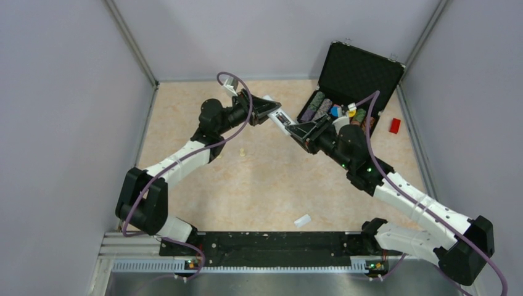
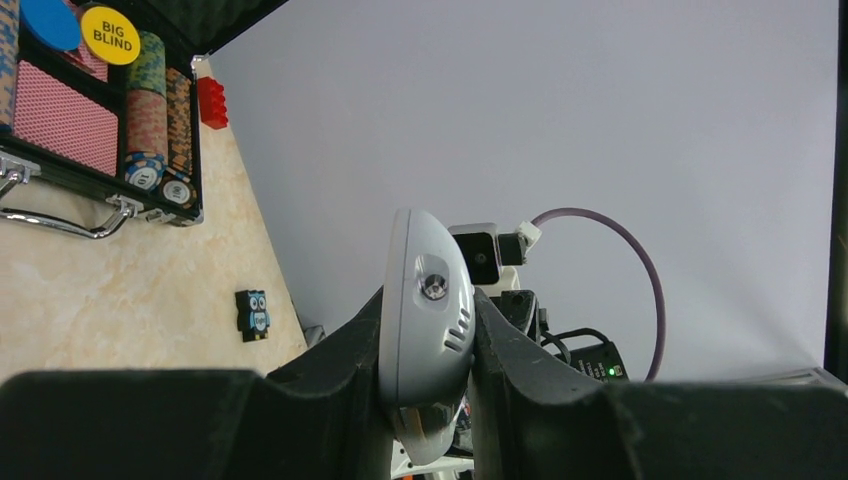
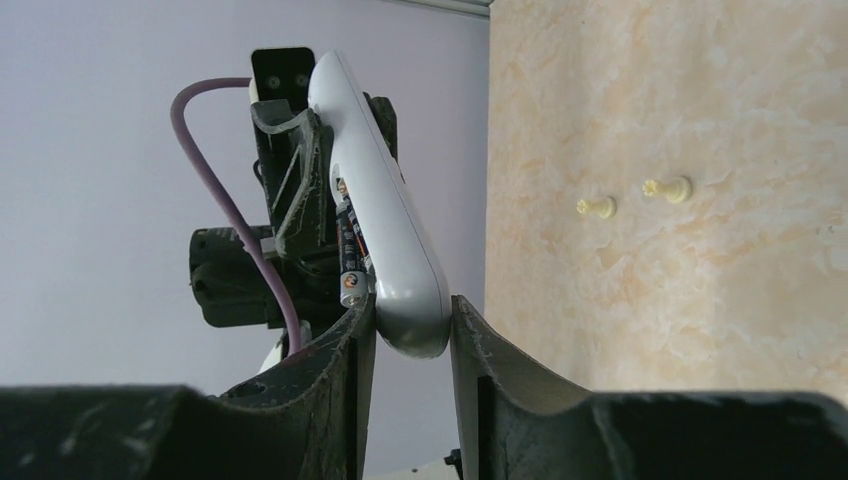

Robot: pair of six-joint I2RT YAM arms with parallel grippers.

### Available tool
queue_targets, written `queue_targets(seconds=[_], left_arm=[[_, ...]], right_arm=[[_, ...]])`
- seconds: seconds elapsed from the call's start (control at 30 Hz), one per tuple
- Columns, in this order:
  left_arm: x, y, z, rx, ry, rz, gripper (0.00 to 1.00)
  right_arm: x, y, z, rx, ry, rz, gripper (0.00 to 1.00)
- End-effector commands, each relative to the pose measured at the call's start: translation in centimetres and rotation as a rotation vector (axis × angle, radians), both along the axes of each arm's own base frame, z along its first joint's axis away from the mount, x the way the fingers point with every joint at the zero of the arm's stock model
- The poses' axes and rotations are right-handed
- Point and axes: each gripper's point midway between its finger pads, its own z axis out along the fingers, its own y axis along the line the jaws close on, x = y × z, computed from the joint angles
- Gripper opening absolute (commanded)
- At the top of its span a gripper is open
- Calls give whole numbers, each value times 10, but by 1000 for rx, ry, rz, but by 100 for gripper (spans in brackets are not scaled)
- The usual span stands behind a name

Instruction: Load the batteries into the remote control

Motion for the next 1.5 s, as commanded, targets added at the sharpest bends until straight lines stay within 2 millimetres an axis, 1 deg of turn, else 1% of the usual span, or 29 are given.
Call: queue_targets(seconds=[0.0,0.27,0.4,0.57,0.6,0.77,0.97,1.03,1.07,1.1,1.13,1.2,1.33,1.47], left_arm=[[-24,-3,22,-32,-37,-56,0],[-12,1,15,-76,57,-45,0],[-8,3,13,-77,68,-32,0],[-3,8,10,-68,77,-16,0],[-4,8,9,-65,77,-14,0],[-2,10,5,-58,85,-2,0],[1,12,5,-59,85,6,0],[1,12,4,-58,87,6,0],[1,12,3,-58,89,8,0],[1,12,3,-58,90,6,0],[1,11,2,-56,92,4,0],[0,12,2,-56,91,5,0],[0,12,1,-54,93,4,0],[-1,12,2,-54,91,0,0]], right_arm=[[3,0,14,9,-18,4,34],[0,-3,11,-10,-11,12,35],[0,-8,12,-16,-12,-8,35],[1,-15,20,-17,-39,-36,35],[1,-17,15,-33,-30,-39,35],[0,-17,14,-44,-34,-37,35],[-1,-17,16,-43,-42,-32,35],[-2,-17,18,-40,-53,-32,38],[-2,-18,18,-44,-59,-31,40],[-2,-18,25,-27,-88,-31,44],[-2,-19,26,-23,-98,-35,49],[-1,-19,27,-20,-108,-39,53],[0,-15,29,-17,-119,-27,54],[2,-8,24,-30,-103,-2,54]])
